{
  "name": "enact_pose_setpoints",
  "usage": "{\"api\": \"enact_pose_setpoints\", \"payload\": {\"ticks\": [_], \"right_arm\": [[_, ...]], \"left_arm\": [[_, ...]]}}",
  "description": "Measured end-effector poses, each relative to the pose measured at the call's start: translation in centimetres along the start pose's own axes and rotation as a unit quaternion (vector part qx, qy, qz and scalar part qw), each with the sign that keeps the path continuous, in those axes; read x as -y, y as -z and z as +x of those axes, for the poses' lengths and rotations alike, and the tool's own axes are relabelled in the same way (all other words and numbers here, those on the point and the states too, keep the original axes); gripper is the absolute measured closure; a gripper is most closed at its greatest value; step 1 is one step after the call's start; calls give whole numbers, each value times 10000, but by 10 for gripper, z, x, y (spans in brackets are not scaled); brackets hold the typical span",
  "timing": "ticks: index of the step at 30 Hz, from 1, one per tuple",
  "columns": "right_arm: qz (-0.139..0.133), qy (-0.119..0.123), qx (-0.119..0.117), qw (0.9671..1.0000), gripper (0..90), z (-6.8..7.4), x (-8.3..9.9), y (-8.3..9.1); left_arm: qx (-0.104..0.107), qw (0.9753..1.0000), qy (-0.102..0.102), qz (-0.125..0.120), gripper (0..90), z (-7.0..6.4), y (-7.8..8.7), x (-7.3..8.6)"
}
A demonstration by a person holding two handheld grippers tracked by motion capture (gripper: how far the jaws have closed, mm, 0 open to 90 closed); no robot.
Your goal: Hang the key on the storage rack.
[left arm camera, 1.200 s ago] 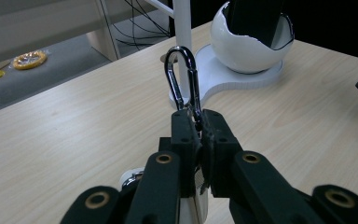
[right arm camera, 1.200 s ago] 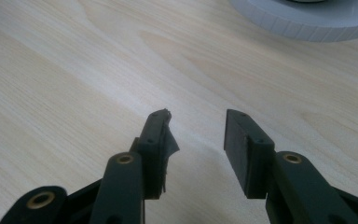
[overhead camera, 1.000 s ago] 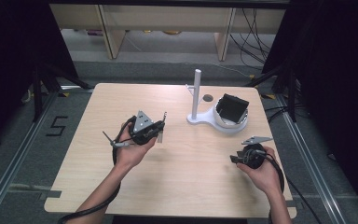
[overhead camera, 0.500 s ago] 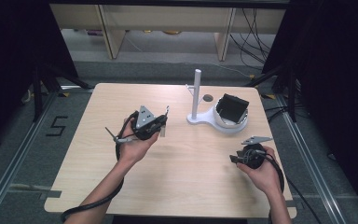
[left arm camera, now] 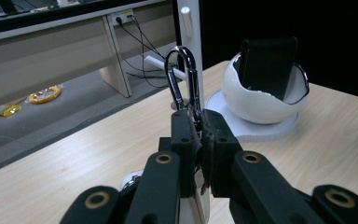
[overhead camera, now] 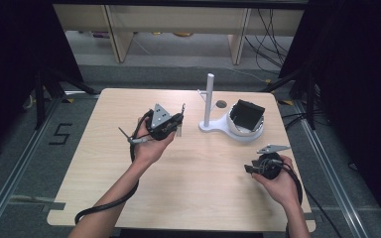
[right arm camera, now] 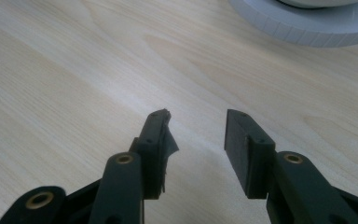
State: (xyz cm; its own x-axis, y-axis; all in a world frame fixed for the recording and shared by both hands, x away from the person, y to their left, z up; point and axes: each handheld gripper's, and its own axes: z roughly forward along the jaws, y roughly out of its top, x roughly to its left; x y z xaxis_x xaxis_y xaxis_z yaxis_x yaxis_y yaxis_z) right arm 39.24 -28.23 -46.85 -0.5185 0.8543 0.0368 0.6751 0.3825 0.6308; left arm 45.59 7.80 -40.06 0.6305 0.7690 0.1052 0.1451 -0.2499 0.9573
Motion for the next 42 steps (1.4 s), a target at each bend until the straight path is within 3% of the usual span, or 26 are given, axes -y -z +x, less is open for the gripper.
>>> {"api": "enact_pose_setpoints", "payload": {"ticks": [16,18,27,31,34,35,41,42], "right_arm": [[-43,-47,-12,10000,607,0,1,-1],[-58,3,-1,10000,607,-1,1,-1],[37,-172,-61,9998,606,1,1,0],[9,-138,-42,9999,607,0,2,-1],[-61,26,-16,10000,607,-2,2,-3],[14,-88,-44,10000,606,0,2,-2],[44,-195,-74,9998,607,2,2,-2],[-41,-27,-26,10000,607,-1,2,-3]], "left_arm": [[-7,9998,-59,-194,835,-3,-21,-22],[0,9998,-72,-181,835,-4,-24,-24],[-31,9999,-115,-122,834,-6,-41,-30],[-87,9999,-123,-79,834,-6,-48,-30],[-89,9999,-128,-60,834,-6,-51,-31],[-94,9999,-125,-64,834,-6,-52,-31],[-133,9998,-152,13,833,-7,-58,-30],[-128,9998,-155,18,833,-7,-59,-30]]}}
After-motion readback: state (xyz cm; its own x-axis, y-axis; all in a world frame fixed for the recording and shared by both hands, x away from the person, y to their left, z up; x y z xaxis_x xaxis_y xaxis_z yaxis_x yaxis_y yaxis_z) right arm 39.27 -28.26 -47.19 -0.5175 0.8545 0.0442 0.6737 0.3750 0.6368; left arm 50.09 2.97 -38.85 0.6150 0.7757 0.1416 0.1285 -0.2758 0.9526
